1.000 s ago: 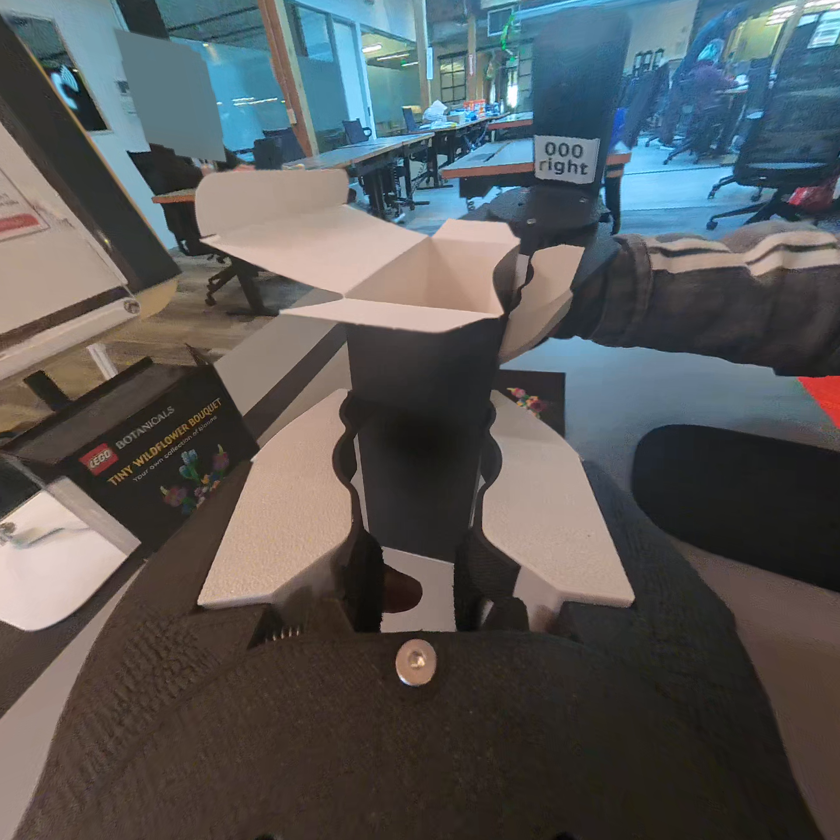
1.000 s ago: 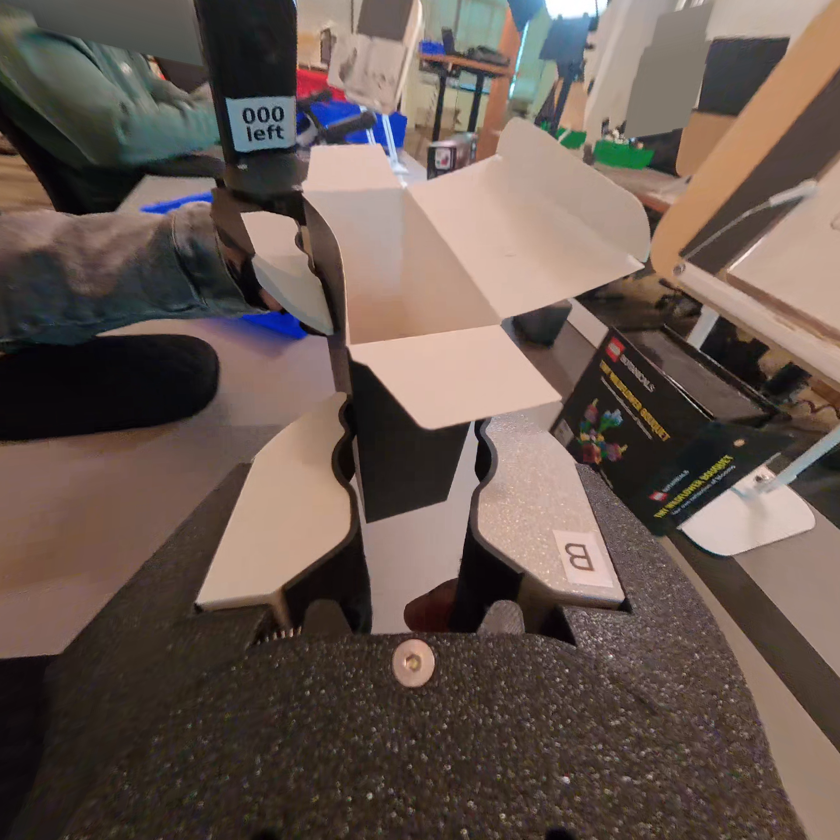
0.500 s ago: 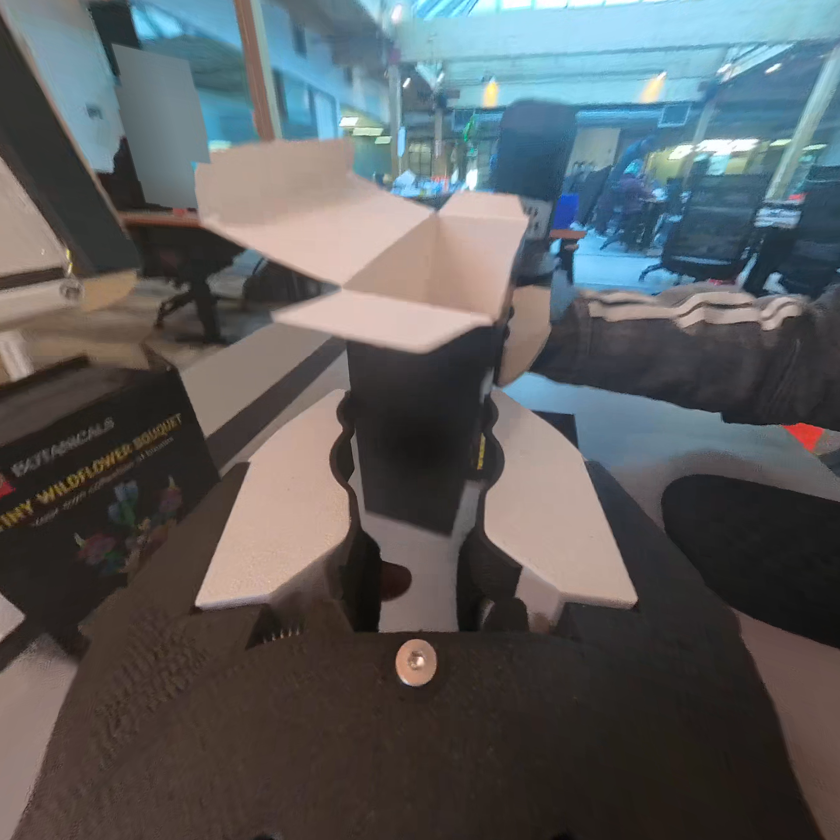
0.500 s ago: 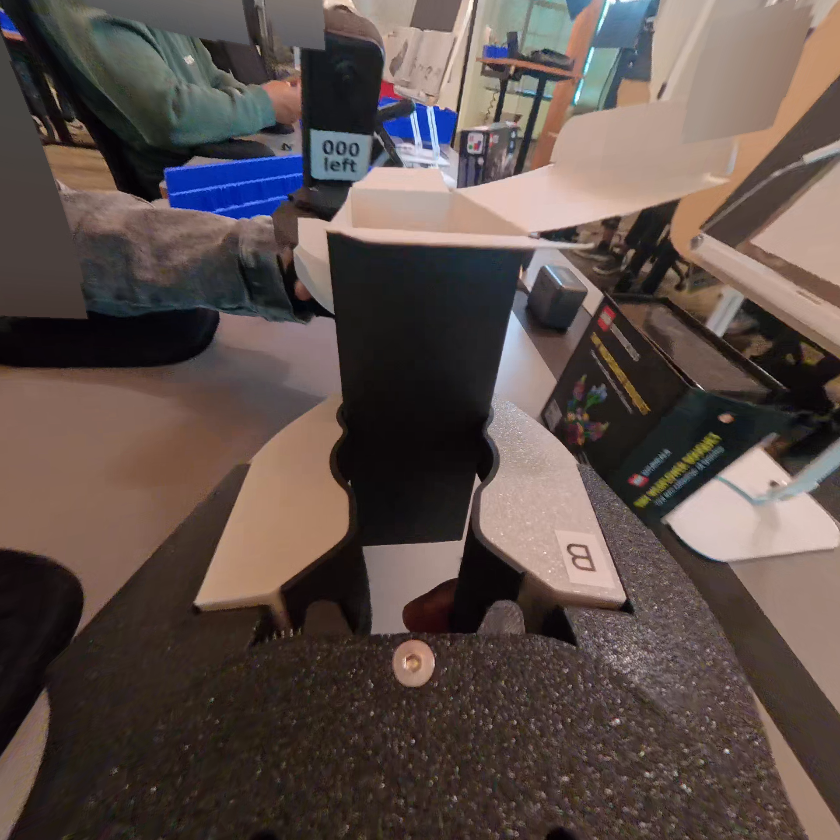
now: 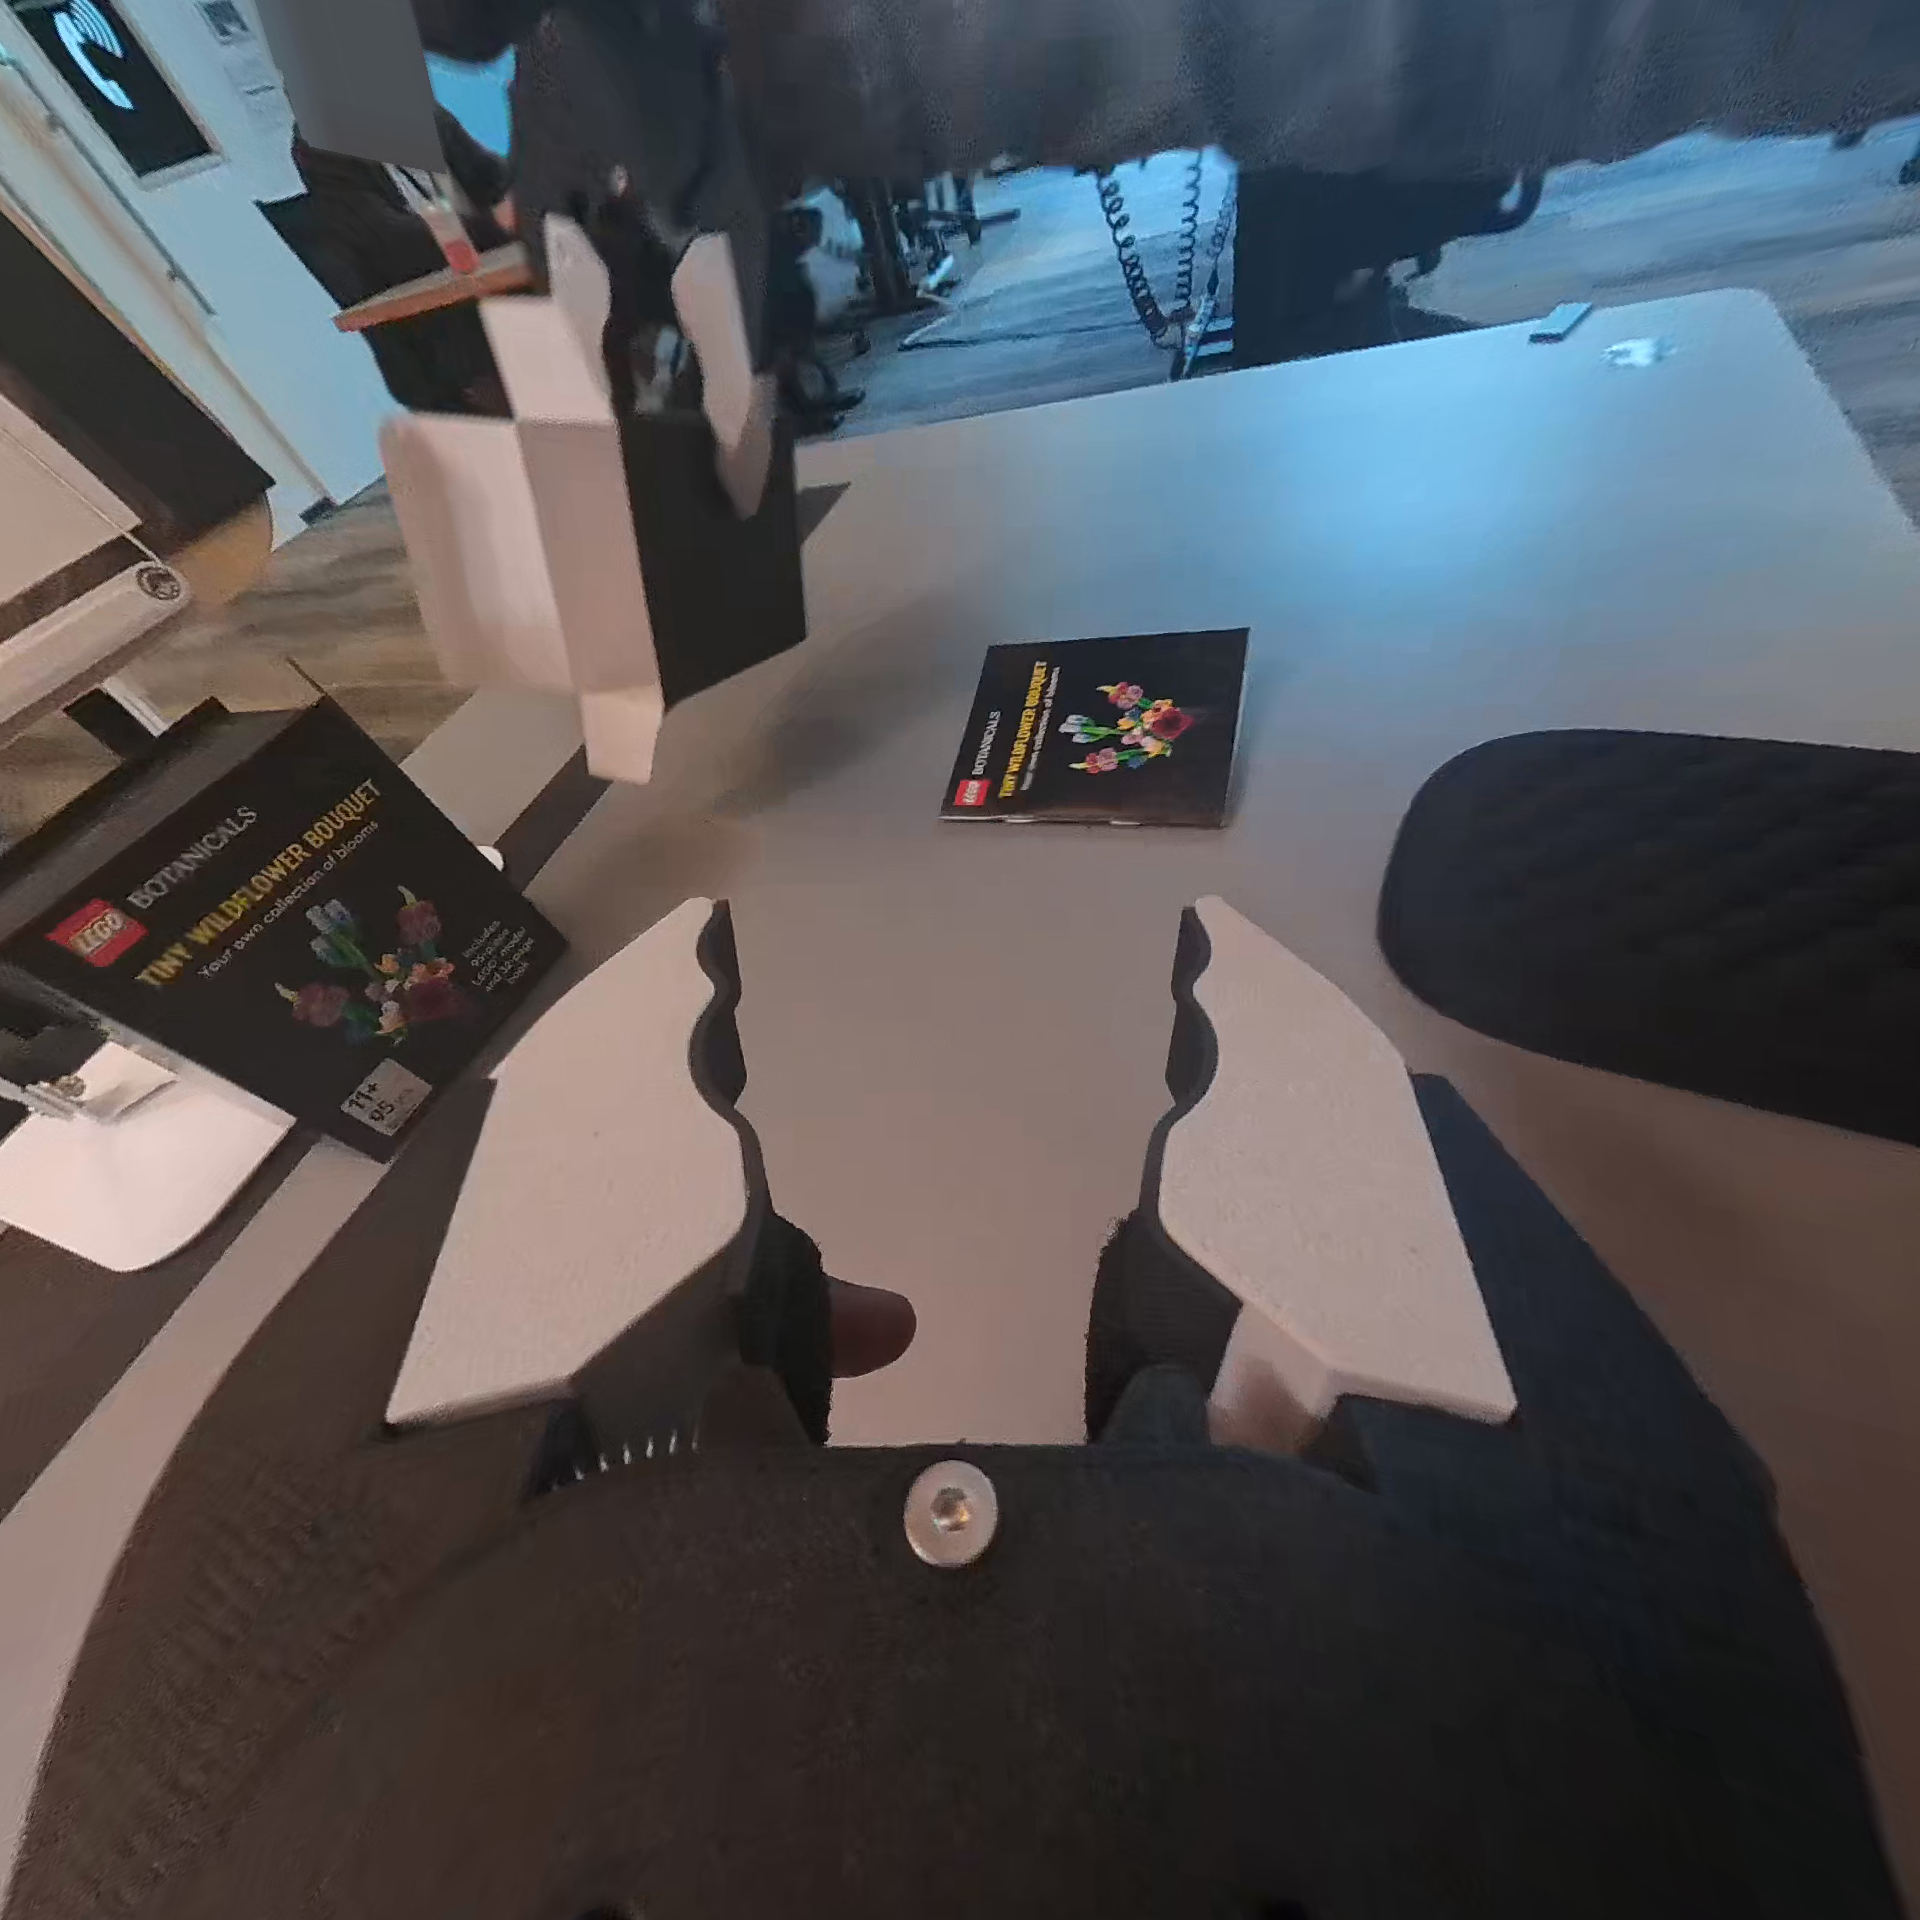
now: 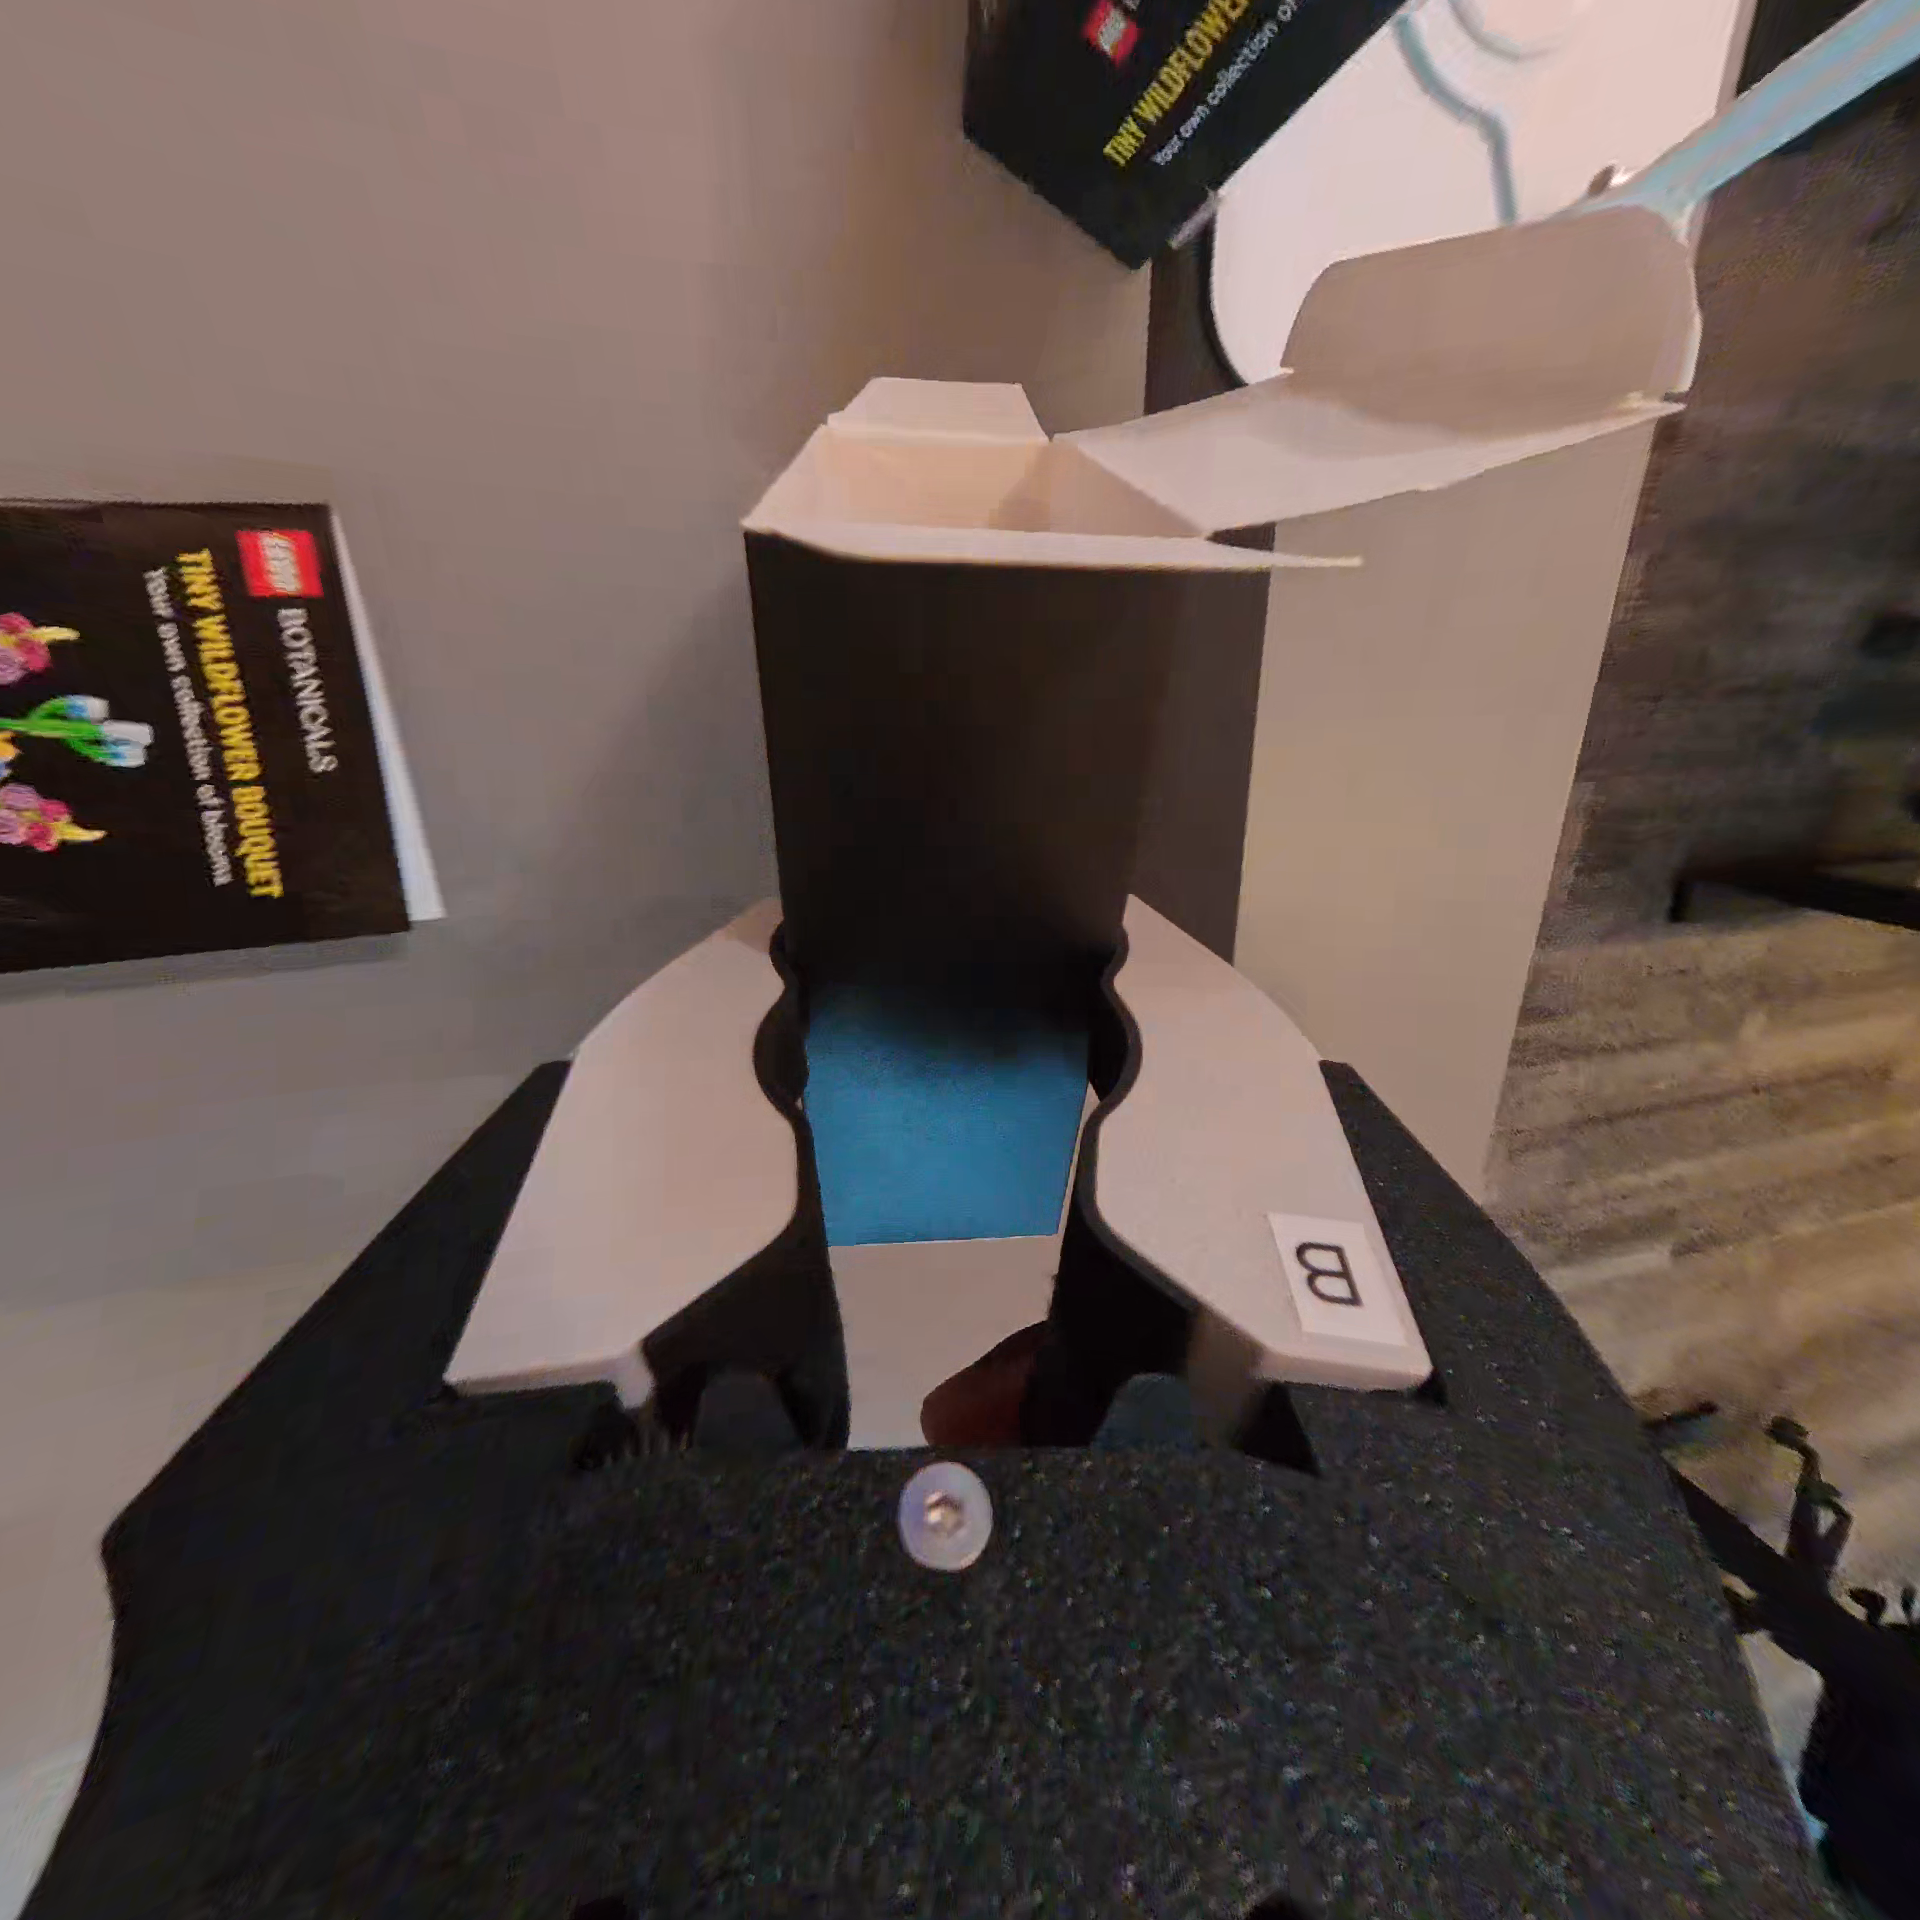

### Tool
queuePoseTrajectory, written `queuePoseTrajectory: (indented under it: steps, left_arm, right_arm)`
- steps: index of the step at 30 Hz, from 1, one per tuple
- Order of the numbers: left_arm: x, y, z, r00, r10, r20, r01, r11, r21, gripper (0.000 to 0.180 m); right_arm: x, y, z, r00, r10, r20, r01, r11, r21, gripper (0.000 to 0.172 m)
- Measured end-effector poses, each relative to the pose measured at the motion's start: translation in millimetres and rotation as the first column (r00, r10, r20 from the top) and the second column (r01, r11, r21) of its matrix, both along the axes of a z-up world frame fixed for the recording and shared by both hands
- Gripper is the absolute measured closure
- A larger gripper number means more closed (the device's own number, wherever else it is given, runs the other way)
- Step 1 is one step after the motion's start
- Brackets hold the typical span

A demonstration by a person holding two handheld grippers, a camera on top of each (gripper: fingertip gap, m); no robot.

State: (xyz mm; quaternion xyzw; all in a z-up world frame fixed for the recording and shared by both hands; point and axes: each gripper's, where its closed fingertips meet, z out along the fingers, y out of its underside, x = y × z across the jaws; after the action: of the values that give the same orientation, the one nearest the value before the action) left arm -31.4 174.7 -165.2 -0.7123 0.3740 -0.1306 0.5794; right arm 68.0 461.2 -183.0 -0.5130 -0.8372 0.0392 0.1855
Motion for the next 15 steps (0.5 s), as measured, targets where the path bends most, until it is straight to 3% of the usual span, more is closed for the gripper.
queuePoseTrajectory:
  steps: [3,8,15]
  left_arm:
    - [-3.4,-14.2,4.3,1.0,0.011,-0.007,-0.011,1.0,0.019,0.1]
    - [-17.3,-26.1,-0.7,0.998,0.056,-0.04,-0.055,0.998,0.016,0.101]
    - [-24.7,-28.7,-6.0,0.997,0.07,-0.015,-0.07,0.998,0.0,0.101]
  right_arm:
    - [-22.5,11.5,-12.5,0.999,0.015,0.05,-0.013,1.0,-0.026,0.12]
    - [-30.1,39.5,-36.0,0.974,0.011,0.225,-0.024,0.998,0.056,0.12]
    - [-42.2,54.6,-43.0,0.953,0.021,0.304,-0.055,0.993,0.104,0.119]
